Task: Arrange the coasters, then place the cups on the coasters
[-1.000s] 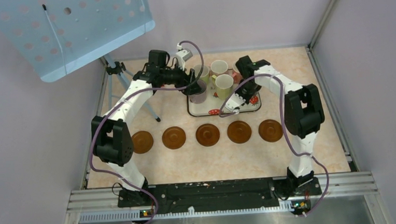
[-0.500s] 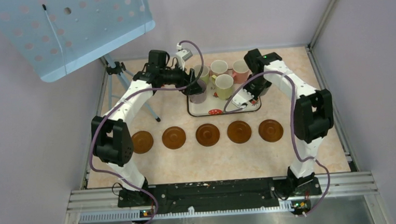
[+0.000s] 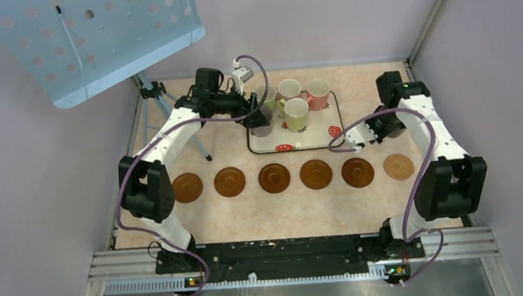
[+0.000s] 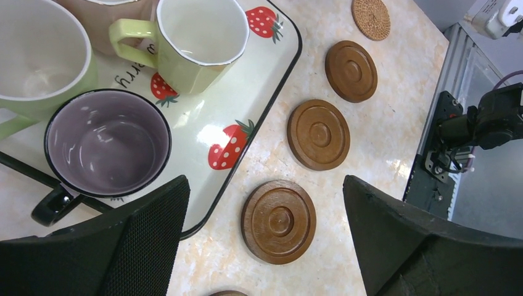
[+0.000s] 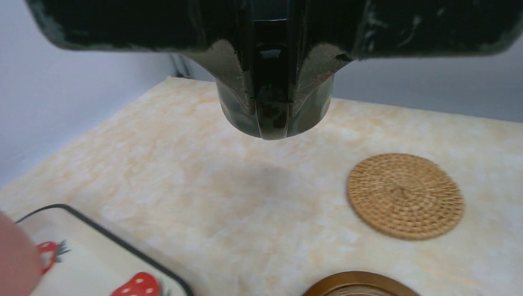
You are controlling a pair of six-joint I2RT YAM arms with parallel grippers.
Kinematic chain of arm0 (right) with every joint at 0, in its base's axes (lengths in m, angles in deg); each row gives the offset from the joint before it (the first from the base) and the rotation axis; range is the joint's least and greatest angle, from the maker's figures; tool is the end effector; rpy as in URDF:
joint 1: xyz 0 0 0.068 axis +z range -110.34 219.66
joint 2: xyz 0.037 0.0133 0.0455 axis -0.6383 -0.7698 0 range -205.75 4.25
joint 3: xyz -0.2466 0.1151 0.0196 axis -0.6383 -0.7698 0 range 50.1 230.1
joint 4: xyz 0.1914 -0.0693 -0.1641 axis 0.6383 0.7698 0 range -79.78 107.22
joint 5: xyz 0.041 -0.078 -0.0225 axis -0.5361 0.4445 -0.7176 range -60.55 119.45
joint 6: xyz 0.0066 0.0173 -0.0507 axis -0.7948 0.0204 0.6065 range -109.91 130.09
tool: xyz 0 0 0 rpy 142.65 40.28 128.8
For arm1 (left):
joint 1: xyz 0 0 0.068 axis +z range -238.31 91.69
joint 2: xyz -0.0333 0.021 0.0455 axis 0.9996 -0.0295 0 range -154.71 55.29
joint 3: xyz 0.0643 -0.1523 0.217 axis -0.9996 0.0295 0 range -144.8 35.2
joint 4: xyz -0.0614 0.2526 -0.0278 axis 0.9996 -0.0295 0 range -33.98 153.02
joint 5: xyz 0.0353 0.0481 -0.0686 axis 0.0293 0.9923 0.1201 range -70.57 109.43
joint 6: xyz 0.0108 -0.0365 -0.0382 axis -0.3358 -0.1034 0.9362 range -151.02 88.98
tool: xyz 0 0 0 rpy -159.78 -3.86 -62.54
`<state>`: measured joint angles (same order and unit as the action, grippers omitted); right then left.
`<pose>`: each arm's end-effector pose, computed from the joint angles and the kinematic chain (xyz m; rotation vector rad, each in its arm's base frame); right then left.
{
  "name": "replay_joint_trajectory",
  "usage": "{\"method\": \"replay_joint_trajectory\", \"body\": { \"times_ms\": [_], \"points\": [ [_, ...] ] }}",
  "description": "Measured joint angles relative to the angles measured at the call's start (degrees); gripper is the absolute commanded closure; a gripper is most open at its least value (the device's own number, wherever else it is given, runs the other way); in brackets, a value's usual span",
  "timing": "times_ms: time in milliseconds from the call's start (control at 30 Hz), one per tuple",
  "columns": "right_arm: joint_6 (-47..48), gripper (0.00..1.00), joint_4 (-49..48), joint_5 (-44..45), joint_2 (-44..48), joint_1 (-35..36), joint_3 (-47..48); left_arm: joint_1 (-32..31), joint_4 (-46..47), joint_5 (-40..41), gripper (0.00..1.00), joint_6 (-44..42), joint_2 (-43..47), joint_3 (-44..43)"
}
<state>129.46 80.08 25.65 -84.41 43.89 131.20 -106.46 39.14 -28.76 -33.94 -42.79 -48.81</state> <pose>0.2875 0.0236 0.2977 -2.6138 1.3894 -0.2224 0.3589 -0.1455 0.3135 0.8453 2.0057 -1.0801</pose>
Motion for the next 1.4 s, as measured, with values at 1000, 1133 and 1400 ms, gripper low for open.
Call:
{"method": "replay_joint_trajectory", "body": {
  "times_ms": [1000, 1133, 1400],
  "points": [
    [0.00, 1.00, -13.25, 0.33, 21.62, -10.78, -34.18, -0.33, 0.35, 0.61, 0.01, 4.57, 0.00, 0.35],
    [0.00, 1.00, -15.61, 0.59, 19.61, -10.71, -34.18, -0.33, 0.42, 0.70, 0.01, 4.74, 0.00, 0.57],
    [0.00, 1.00, -16.13, 0.39, 16.76, -9.92, -33.53, -0.33, 0.76, 0.70, 0.01, 4.79, 0.00, 0.59]
  ]
}}
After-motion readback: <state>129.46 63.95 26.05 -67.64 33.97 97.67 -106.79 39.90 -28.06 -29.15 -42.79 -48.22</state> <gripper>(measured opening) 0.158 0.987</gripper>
